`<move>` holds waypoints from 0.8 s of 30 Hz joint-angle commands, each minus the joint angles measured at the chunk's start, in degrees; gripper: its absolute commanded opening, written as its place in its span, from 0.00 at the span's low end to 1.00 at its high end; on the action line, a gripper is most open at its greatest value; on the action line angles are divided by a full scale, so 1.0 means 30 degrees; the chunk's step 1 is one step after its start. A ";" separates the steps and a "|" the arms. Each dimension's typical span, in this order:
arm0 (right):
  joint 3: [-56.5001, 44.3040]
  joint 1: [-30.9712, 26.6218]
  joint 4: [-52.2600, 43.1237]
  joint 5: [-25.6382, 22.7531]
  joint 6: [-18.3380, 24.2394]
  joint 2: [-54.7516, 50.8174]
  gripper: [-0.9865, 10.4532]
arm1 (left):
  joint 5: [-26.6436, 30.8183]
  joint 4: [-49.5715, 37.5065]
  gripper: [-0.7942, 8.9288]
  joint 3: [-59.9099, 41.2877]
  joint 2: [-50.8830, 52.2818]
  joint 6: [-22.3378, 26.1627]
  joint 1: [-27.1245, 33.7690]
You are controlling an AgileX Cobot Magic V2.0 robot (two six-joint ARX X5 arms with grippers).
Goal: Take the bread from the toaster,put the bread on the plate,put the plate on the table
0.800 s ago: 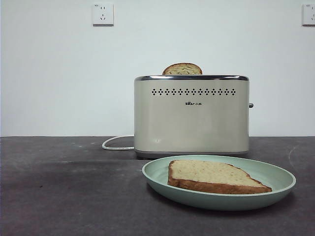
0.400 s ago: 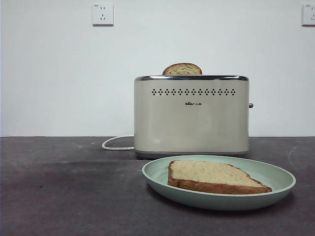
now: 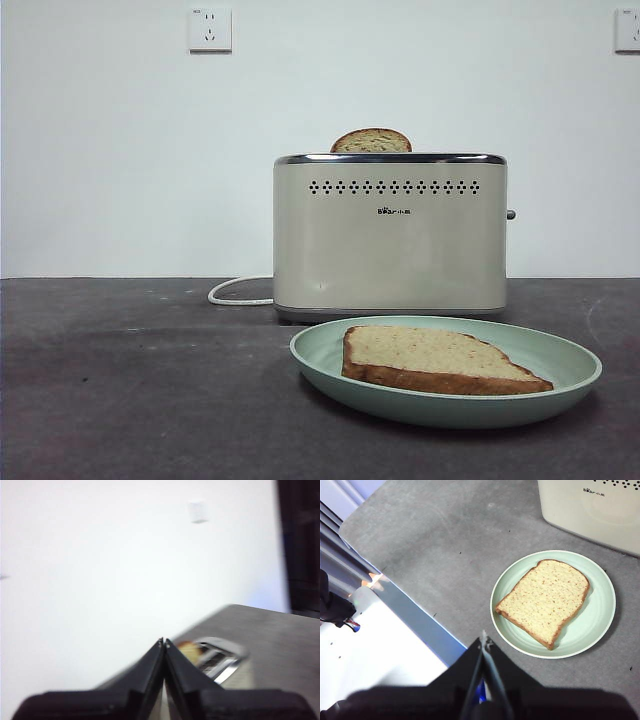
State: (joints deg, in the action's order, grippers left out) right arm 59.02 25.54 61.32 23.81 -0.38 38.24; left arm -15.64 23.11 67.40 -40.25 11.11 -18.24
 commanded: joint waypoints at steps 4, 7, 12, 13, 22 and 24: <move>-0.0051 0.0036 -0.0066 -0.0044 0.0087 -0.0036 0.09 | 0.0430 -0.3322 0.08 -0.5785 0.3308 0.0321 0.3402; -0.0051 0.0036 -0.0066 -0.0044 0.0087 -0.0036 0.09 | 0.1319 -0.4809 0.08 -0.9034 0.5173 0.0270 0.4452; -0.0051 0.0036 -0.0066 -0.0044 0.0087 -0.0036 0.09 | 0.2251 -0.6601 0.08 -1.4098 0.8080 -0.0714 0.5202; -0.0051 0.0036 -0.0066 -0.0044 0.0087 -0.0036 0.09 | 0.2455 -0.6943 0.08 -1.5052 0.8597 -0.1013 0.5275; -0.0051 0.0036 -0.0066 -0.0044 0.0087 -0.0036 0.09 | 0.3861 -0.7417 0.08 -2.0640 1.1970 -0.3286 0.5384; -0.0051 0.0036 -0.0066 -0.0044 0.0087 -0.0036 0.09 | 0.4109 -0.7402 0.08 -2.1485 1.2655 -0.3628 0.5384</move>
State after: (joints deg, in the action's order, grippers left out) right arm 59.02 25.54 61.34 23.81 -0.38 38.24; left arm -3.57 1.61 3.90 -2.92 2.07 -2.28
